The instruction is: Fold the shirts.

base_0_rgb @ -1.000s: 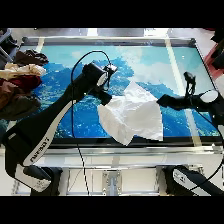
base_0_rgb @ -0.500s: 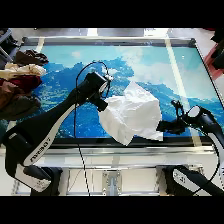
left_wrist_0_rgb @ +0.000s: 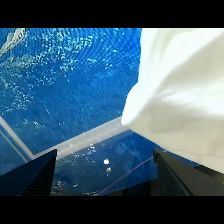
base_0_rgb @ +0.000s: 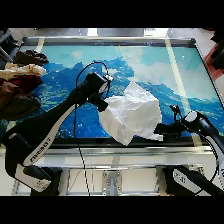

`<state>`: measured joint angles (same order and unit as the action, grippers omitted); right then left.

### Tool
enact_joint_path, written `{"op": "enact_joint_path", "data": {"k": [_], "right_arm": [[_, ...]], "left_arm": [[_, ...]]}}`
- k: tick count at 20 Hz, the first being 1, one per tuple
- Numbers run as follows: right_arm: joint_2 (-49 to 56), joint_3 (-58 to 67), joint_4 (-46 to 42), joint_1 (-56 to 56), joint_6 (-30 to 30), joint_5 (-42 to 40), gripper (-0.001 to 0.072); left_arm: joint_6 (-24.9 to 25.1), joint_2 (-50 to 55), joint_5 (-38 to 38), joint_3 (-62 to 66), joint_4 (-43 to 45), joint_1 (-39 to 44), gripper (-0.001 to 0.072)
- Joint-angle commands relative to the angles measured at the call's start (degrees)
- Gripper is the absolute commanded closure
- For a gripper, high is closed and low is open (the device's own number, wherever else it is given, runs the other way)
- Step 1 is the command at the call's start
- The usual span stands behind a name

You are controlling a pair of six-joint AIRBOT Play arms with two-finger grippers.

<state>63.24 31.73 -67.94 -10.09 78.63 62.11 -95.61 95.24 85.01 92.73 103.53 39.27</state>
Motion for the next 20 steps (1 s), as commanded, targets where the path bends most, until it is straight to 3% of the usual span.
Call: {"op": "enact_joint_path", "data": {"k": [1,3,5,9,14,15,18,20], "right_arm": [[0.1,-1.4,5.1,0.1,-1.2,-4.3,0.021],[0.1,-1.3,10.4,0.1,-4.6,-5.0,0.0374],[0.1,-0.9,15.2,0.0,-8.4,-5.2,0.0669],[-2.6,7.5,11.8,0.0,-8.3,-1.2,0.0681],[-6.6,20.6,-3.5,0.0,-4.9,-0.3,0.0681],[-6.6,21.7,-3.7,0.0,-4.9,-0.3,0.0681],[-6.6,22.4,-1.7,0.1,-5.2,-1.0,0.0681],[-6.6,22.4,-1.6,0.1,-5.9,-1.1,0.0681]], "left_arm": [[0.0,0.0,-0.1,0.0,0.0,0.0,0.0016],[0.0,0.0,-0.1,0.0,0.0,0.0,0.0016],[0.1,0.0,-0.5,0.0,0.0,0.0,0.0015],[-1.4,-1.0,-9.0,0.0,-4.0,0.1,0.0019],[-2.4,-3.8,-22.4,0.0,-11.7,0.0,0.002],[-1.9,-3.2,-22.7,0.0,-14.6,0.0,0.0019],[6.6,0.0,-15.7,-0.1,-31.8,0.5,0.0017],[6.7,1.8,-13.6,-0.1,-32.9,2.5,0.0017]]}}
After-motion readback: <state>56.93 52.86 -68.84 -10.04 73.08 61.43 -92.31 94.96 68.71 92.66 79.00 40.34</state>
